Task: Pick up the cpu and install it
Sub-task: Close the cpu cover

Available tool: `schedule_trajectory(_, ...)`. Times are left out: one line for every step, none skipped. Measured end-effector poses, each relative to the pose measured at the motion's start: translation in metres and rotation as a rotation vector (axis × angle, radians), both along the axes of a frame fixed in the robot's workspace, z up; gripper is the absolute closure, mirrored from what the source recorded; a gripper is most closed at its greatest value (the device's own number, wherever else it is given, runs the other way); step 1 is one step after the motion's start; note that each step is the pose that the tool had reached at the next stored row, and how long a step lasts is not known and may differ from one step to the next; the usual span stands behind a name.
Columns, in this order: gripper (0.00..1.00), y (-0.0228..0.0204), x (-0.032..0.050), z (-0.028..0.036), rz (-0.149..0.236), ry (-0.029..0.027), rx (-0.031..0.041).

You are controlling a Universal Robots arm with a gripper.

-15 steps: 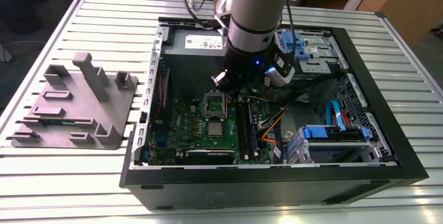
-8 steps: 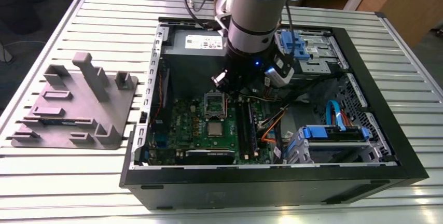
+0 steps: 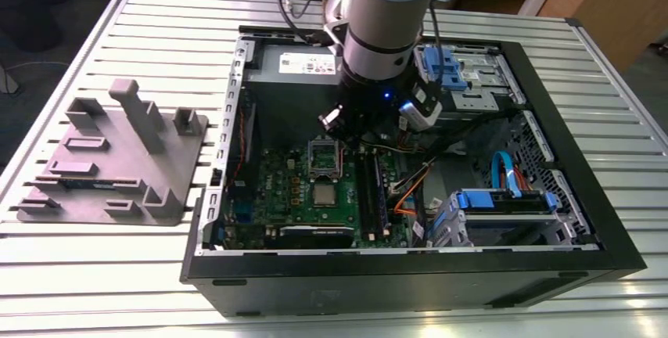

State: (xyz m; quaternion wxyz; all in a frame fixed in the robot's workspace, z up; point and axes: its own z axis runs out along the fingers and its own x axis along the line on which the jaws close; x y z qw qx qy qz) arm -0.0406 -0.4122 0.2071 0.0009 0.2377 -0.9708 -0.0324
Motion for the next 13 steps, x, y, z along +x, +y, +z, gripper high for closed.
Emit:
schedule_trajectory(0.9,0.0,-0.0003,-0.0002,0.0,0.0,0.0)
schedule_trajectory(0.9,0.0,-0.0008,-0.0004,0.0,0.0,0.0)
schedule_trajectory(0.9,0.0001,-0.0015,-0.0006,0.0,0.0,0.0)
schedule_trajectory(0.9,0.0001,-0.0024,-0.0009,0.0,-0.0001,0.0001)
schedule_trajectory(0.9,0.0001,-0.0034,-0.0011,0.0,-0.0001,0.0001)
schedule_trajectory(0.9,0.0001,-0.0039,-0.0014,0.0,-0.0001,0.0001)
schedule_trajectory(0.9,0.0001,-0.0041,-0.0016,0.0,-0.0001,0.0001)
schedule_trajectory(0.9,0.0001,-0.0043,-0.0017,0.0,-0.0001,0.0)
schedule_trajectory(0.9,0.0001,-0.0043,-0.0017,0.0,0.0,-0.0001)
schedule_trajectory(0.9,0.0001,-0.0046,-0.0016,0.001,0.0,-0.0004)
schedule_trajectory(0.9,0.0001,-0.0048,-0.0017,0.001,0.0,-0.0009)
schedule_trajectory(0.9,0.0001,-0.005,-0.0017,0.003,-0.0001,-0.0013)
schedule_trajectory(0.9,0.0001,-0.005,-0.0016,0.005,-0.0001,-0.0019)
